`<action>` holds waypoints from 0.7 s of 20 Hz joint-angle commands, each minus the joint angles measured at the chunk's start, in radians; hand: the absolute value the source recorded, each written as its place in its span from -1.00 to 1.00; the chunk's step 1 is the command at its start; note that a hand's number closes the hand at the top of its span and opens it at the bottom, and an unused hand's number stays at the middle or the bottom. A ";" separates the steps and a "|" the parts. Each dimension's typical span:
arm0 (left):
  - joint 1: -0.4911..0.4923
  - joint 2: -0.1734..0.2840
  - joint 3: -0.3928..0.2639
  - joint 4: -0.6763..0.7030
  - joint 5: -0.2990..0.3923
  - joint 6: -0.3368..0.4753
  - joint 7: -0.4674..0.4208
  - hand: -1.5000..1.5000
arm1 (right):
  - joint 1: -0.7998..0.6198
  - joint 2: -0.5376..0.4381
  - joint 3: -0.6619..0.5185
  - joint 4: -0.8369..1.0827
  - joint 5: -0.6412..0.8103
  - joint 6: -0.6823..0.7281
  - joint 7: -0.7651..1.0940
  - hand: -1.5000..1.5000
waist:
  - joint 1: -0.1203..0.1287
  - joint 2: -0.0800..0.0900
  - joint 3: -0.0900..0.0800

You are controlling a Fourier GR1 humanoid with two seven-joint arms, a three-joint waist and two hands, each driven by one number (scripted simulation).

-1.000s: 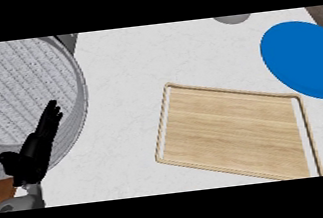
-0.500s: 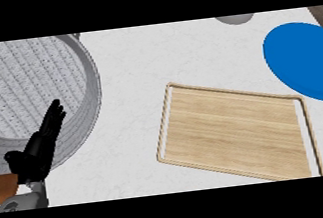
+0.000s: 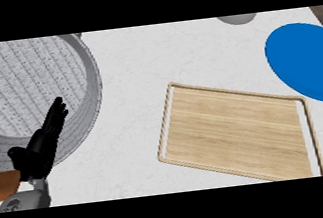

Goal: Pick the cupcake from the tray and place it in the plate

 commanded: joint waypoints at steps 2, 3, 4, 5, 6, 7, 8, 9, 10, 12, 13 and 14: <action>-0.003 -0.006 -0.004 -0.042 -0.008 0.000 0.035 0.00 | -0.091 0.084 0.042 0.054 0.027 -0.039 0.003 1.00 | -0.001 0.000 0.000; 0.000 0.021 0.024 0.006 0.017 -0.041 -0.011 0.00 | -0.132 0.121 0.079 0.041 0.057 -0.055 0.056 1.00 | 0.003 0.001 0.000; 0.011 0.000 0.009 -0.020 -0.005 -0.010 -0.006 0.00 | -0.163 0.126 0.087 0.048 0.063 -0.044 0.082 1.00 | 0.004 0.001 0.000; -0.014 0.007 0.018 -0.044 0.004 -0.011 0.050 0.00 | -0.143 0.123 0.082 0.075 0.060 -0.047 0.040 1.00 | -0.002 0.000 0.000; -0.039 0.012 0.022 0.031 -0.005 -0.022 0.003 0.00 | -0.227 0.139 0.102 0.086 0.084 -0.058 0.110 1.00 | 0.006 0.004 0.000; -0.055 -0.002 0.009 0.012 -0.014 -0.004 0.034 0.00 | -0.194 0.178 0.100 0.138 0.097 -0.126 0.054 1.00 | 0.010 0.006 0.001; -0.051 -0.042 0.000 0.058 -0.022 0.015 -0.011 0.00 | -0.239 0.179 0.104 0.151 0.103 -0.120 0.079 1.00 | 0.012 0.008 0.001; -0.009 -0.024 -0.007 0.000 -0.024 -0.007 -0.016 0.00 | -0.231 0.181 0.098 0.185 0.104 -0.134 0.056 1.00 | 0.012 0.006 0.001; -0.019 0.021 0.046 0.059 0.016 -0.051 -0.024 0.00 | -0.238 0.203 0.111 0.176 0.115 -0.153 0.079 1.00 | 0.008 0.005 0.001; -0.018 -0.001 0.018 0.024 -0.011 -0.024 -0.006 0.00 | -0.288 0.243 0.119 0.209 0.129 -0.182 0.130 1.00 | 0.015 0.006 0.001; -0.031 0.003 0.027 0.029 0.009 -0.036 0.014 0.00 | -0.272 0.226 0.036 0.239 0.049 -0.168 0.090 1.00 | 0.020 0.011 0.003; 0.003 -0.030 -0.007 0.025 -0.020 -0.019 -0.032 0.00 | -0.310 0.251 0.019 0.216 0.024 -0.165 0.163 1.00 | 0.013 0.005 0.001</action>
